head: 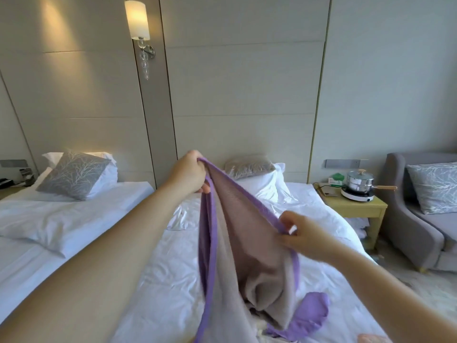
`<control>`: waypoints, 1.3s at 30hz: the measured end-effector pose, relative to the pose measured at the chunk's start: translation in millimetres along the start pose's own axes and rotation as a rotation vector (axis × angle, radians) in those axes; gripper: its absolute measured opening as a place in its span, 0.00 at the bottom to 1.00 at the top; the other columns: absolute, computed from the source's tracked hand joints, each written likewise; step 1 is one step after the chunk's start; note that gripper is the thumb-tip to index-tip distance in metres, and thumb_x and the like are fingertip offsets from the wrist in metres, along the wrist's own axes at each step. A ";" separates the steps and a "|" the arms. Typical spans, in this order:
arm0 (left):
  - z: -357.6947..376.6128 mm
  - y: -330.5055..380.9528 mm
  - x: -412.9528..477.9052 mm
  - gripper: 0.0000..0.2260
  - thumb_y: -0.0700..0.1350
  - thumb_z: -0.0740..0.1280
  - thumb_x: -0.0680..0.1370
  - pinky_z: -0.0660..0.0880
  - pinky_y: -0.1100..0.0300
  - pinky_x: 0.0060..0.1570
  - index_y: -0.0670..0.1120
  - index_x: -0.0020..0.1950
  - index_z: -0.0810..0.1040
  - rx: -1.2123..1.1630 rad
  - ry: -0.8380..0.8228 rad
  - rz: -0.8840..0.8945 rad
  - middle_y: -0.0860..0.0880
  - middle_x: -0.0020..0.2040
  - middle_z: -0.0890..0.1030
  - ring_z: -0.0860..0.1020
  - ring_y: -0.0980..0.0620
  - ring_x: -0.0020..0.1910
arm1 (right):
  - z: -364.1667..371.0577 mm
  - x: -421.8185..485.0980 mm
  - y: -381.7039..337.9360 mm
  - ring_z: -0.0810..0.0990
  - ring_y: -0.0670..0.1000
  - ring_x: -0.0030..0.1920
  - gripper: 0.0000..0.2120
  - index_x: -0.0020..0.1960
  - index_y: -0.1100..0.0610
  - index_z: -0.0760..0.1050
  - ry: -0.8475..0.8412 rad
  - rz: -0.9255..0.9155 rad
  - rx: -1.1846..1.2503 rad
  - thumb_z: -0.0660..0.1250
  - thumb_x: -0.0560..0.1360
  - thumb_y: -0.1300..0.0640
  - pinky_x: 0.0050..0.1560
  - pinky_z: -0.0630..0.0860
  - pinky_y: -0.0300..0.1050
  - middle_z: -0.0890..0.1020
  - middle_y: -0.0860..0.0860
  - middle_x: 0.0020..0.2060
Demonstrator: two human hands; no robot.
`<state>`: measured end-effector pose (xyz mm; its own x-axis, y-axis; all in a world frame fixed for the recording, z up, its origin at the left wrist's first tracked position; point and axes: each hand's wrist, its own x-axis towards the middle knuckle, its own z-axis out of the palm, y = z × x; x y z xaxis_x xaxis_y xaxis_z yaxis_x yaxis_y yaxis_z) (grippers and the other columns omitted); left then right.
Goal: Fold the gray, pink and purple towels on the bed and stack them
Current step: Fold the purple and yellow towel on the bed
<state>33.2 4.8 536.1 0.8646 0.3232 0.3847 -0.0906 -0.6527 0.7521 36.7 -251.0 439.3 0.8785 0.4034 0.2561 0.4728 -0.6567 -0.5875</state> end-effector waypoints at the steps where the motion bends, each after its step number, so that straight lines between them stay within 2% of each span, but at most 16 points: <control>1: 4.2 9.0 2.6 0.11 0.36 0.50 0.79 0.69 0.68 0.17 0.44 0.49 0.70 -0.065 0.001 0.004 0.46 0.26 0.77 0.74 0.57 0.16 | 9.0 -2.8 3.2 0.71 0.46 0.31 0.13 0.38 0.49 0.67 -0.018 0.004 0.023 0.70 0.70 0.62 0.33 0.66 0.34 0.75 0.45 0.36; 6: 13.7 47.2 8.6 0.14 0.35 0.51 0.79 0.75 0.67 0.27 0.46 0.44 0.73 -0.340 -0.043 0.092 0.47 0.35 0.80 0.80 0.58 0.26 | 28.4 -1.6 -4.8 0.71 0.43 0.32 0.12 0.37 0.51 0.64 0.167 -0.055 0.076 0.65 0.69 0.64 0.34 0.67 0.34 0.73 0.45 0.33; 10: 10.4 63.7 6.4 0.10 0.36 0.58 0.78 0.76 0.67 0.30 0.46 0.43 0.75 -0.402 -0.053 0.162 0.50 0.36 0.82 0.83 0.57 0.31 | 31.9 4.7 -19.6 0.75 0.49 0.41 0.06 0.41 0.55 0.67 0.320 -0.085 0.196 0.64 0.73 0.61 0.42 0.76 0.48 0.75 0.49 0.40; 13: 3.8 69.5 5.2 0.04 0.37 0.66 0.74 0.77 0.65 0.31 0.45 0.41 0.75 -0.346 -0.041 0.199 0.50 0.33 0.83 0.83 0.56 0.31 | 34.1 6.8 -32.7 0.75 0.46 0.38 0.11 0.43 0.46 0.65 0.478 -0.116 0.300 0.64 0.73 0.61 0.38 0.75 0.44 0.75 0.44 0.41; 16: -4.5 72.8 6.2 0.05 0.40 0.69 0.71 0.80 0.58 0.37 0.46 0.38 0.74 -0.222 0.013 0.234 0.50 0.29 0.83 0.82 0.53 0.28 | 32.7 6.7 -47.9 0.76 0.43 0.40 0.20 0.45 0.35 0.62 0.562 -0.215 0.375 0.61 0.75 0.62 0.38 0.75 0.38 0.73 0.37 0.46; 18: -8.1 74.5 5.9 0.05 0.42 0.67 0.71 0.80 0.54 0.39 0.47 0.38 0.72 -0.172 0.053 0.260 0.53 0.27 0.82 0.82 0.53 0.26 | 34.2 8.3 -55.7 0.77 0.42 0.42 0.16 0.46 0.36 0.67 0.526 -0.275 0.310 0.60 0.76 0.60 0.40 0.74 0.36 0.73 0.37 0.48; 20: -9.4 76.8 4.0 0.04 0.43 0.64 0.71 0.81 0.51 0.38 0.48 0.38 0.70 -0.163 0.107 0.290 0.54 0.26 0.81 0.81 0.53 0.25 | 36.8 10.1 -63.9 0.77 0.42 0.43 0.02 0.44 0.42 0.73 0.455 -0.227 0.308 0.62 0.74 0.49 0.44 0.76 0.38 0.74 0.38 0.48; 23: -11.6 79.3 2.1 0.05 0.44 0.61 0.72 0.80 0.51 0.36 0.49 0.38 0.67 -0.161 0.191 0.324 0.55 0.24 0.80 0.79 0.54 0.22 | 42.7 15.6 -70.4 0.77 0.42 0.39 0.17 0.38 0.44 0.73 0.391 -0.107 0.202 0.64 0.65 0.31 0.43 0.75 0.39 0.74 0.40 0.43; 24: -13.5 79.6 2.0 0.05 0.44 0.60 0.73 0.80 0.51 0.36 0.49 0.38 0.66 -0.171 0.211 0.327 0.55 0.23 0.80 0.79 0.53 0.22 | 45.0 18.1 -71.6 0.75 0.43 0.38 0.18 0.36 0.46 0.70 0.366 -0.089 0.153 0.65 0.65 0.32 0.43 0.75 0.40 0.73 0.41 0.41; 26: -19.6 79.5 3.0 0.05 0.45 0.59 0.74 0.79 0.52 0.35 0.49 0.39 0.66 -0.198 0.242 0.334 0.54 0.23 0.79 0.79 0.53 0.22 | 49.2 21.1 -69.6 0.74 0.47 0.38 0.17 0.34 0.53 0.68 0.315 -0.077 0.106 0.67 0.71 0.42 0.43 0.73 0.44 0.72 0.45 0.40; 28: -27.8 77.2 4.1 0.05 0.45 0.59 0.75 0.76 0.55 0.33 0.49 0.39 0.65 -0.228 0.272 0.333 0.51 0.22 0.78 0.79 0.53 0.21 | 54.0 23.1 -61.8 0.74 0.52 0.43 0.15 0.38 0.61 0.72 0.230 -0.070 0.154 0.64 0.77 0.50 0.48 0.72 0.46 0.74 0.52 0.43; 31: -39.2 67.6 6.1 0.06 0.45 0.59 0.75 0.73 0.59 0.31 0.49 0.39 0.65 -0.227 0.309 0.331 0.51 0.25 0.78 0.78 0.54 0.21 | 60.4 19.0 -53.8 0.76 0.55 0.46 0.17 0.47 0.68 0.74 0.075 -0.014 0.260 0.60 0.79 0.52 0.52 0.71 0.50 0.76 0.59 0.48; 33: -46.6 56.2 8.2 0.07 0.45 0.60 0.75 0.73 0.57 0.32 0.50 0.37 0.65 -0.186 0.339 0.314 0.50 0.29 0.78 0.79 0.52 0.25 | 59.6 16.7 -50.9 0.74 0.54 0.44 0.16 0.47 0.69 0.73 0.063 0.029 0.342 0.61 0.79 0.54 0.51 0.70 0.51 0.75 0.61 0.47; 35: -55.2 40.4 11.6 0.08 0.45 0.60 0.74 0.76 0.52 0.38 0.50 0.36 0.65 -0.135 0.377 0.275 0.46 0.33 0.80 0.80 0.46 0.35 | 51.0 17.1 -48.0 0.74 0.51 0.45 0.14 0.47 0.70 0.75 0.101 0.061 0.447 0.63 0.78 0.57 0.52 0.70 0.51 0.76 0.62 0.49; 37: -62.8 24.7 15.6 0.07 0.45 0.61 0.74 0.77 0.48 0.44 0.50 0.36 0.65 -0.116 0.406 0.221 0.42 0.38 0.81 0.79 0.41 0.41 | 36.8 17.6 -45.7 0.75 0.50 0.47 0.10 0.46 0.65 0.78 0.115 0.077 0.545 0.63 0.78 0.59 0.52 0.70 0.48 0.77 0.58 0.48; 39: -67.7 10.9 19.8 0.06 0.44 0.61 0.73 0.76 0.50 0.43 0.50 0.36 0.67 -0.097 0.424 0.173 0.43 0.39 0.81 0.78 0.41 0.43 | 23.8 18.9 -44.5 0.74 0.49 0.46 0.10 0.44 0.62 0.78 0.097 0.068 0.577 0.61 0.78 0.59 0.50 0.68 0.44 0.76 0.52 0.45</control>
<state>15.8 50.4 588.1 0.5558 0.4800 0.6787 -0.2792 -0.6613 0.6963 30.7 -199.0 452.0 0.9206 0.2948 0.2560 0.3249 -0.2150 -0.9210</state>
